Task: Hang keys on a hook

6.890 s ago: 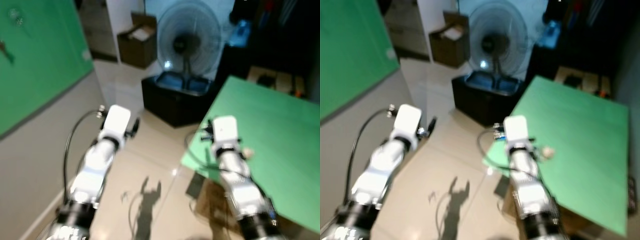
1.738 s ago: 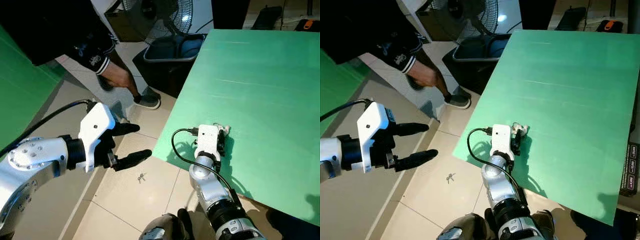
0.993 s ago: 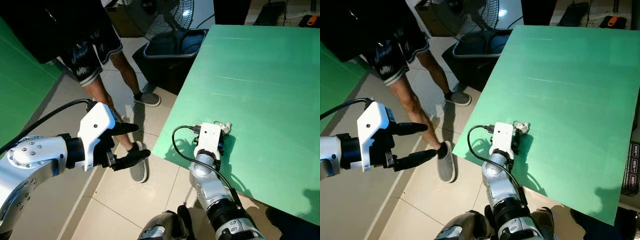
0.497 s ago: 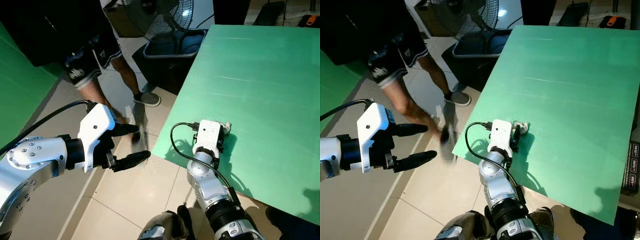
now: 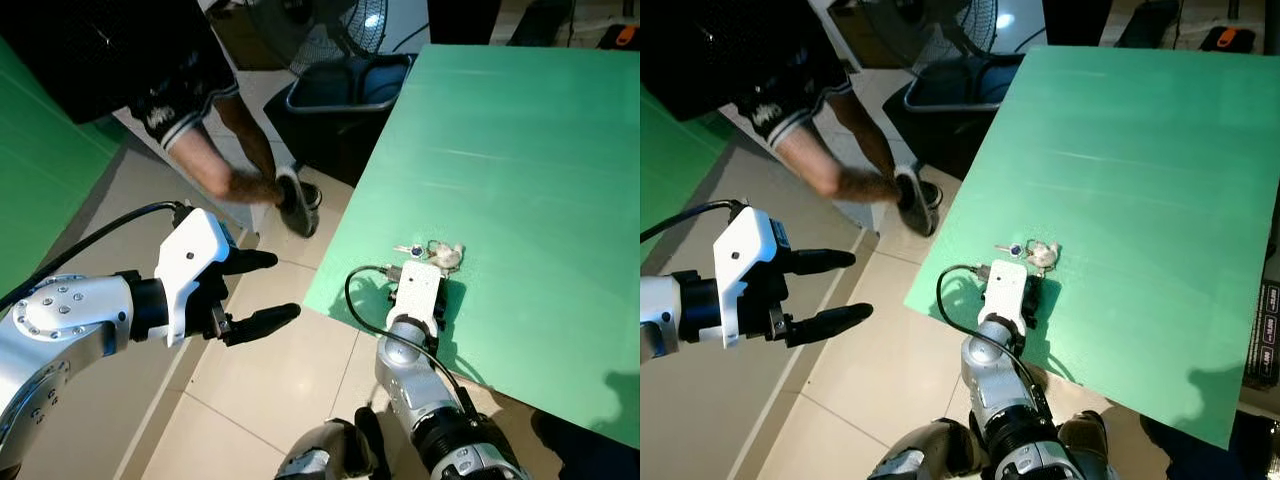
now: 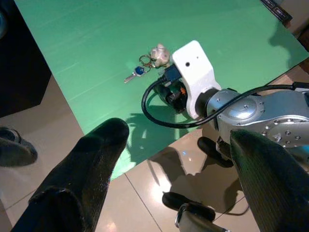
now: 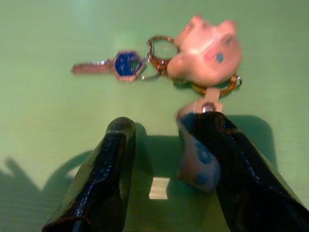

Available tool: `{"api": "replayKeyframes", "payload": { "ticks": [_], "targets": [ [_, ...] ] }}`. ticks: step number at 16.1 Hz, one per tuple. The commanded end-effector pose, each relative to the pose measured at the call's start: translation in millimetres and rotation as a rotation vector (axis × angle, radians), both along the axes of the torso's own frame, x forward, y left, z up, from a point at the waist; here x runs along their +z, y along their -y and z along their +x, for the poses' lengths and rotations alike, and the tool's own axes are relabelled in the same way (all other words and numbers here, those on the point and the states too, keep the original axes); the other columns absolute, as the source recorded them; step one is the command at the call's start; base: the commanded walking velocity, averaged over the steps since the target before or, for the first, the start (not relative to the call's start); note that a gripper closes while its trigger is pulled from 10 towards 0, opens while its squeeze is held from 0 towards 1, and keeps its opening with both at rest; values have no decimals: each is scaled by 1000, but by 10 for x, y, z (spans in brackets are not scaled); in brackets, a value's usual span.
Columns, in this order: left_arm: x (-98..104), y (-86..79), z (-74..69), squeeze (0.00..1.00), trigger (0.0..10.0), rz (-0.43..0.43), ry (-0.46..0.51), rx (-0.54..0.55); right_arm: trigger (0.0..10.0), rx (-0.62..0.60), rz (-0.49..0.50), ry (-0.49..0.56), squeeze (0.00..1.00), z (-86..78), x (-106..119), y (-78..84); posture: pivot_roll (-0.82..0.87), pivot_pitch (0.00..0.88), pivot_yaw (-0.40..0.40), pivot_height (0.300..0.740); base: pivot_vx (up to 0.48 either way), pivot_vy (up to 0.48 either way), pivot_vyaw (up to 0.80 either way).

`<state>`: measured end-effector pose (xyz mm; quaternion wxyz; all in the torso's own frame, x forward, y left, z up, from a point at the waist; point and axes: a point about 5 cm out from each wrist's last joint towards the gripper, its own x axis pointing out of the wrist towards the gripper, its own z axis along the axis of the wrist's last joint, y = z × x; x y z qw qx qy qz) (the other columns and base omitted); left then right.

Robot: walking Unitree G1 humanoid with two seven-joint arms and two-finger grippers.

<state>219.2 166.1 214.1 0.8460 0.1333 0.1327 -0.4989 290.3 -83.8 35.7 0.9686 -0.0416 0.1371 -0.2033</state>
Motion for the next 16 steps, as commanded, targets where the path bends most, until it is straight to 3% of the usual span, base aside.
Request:
{"api": "replayKeyframes", "payload": {
  "ticks": [1,3,4,9,16],
  "targets": [
    [-9,-42,-25,0,10000,25,-12,13,10000,68,187,-102,0,-263,-96,-640,60,299,400,740,0,0,0],
    [-7,-39,-20,0,10000,23,-11,15,10000,68,181,-115,0,-285,-132,-653,57,297,400,740,0,0,0],
    [-7,-38,-18,0,10000,23,-9,16,0,73,191,-97,0,-292,-123,-662,55,298,400,740,0,0,0],
    [-11,-47,-13,0,10000,20,-6,25,0,77,180,-38,0,-270,-43,-681,45,292,400,740,0,0,0],
    [-40,-13,11,0,10000,9,-6,29,0,75,126,90,0,-151,234,-665,27,293,400,740,0,0,0]
  ]
}}
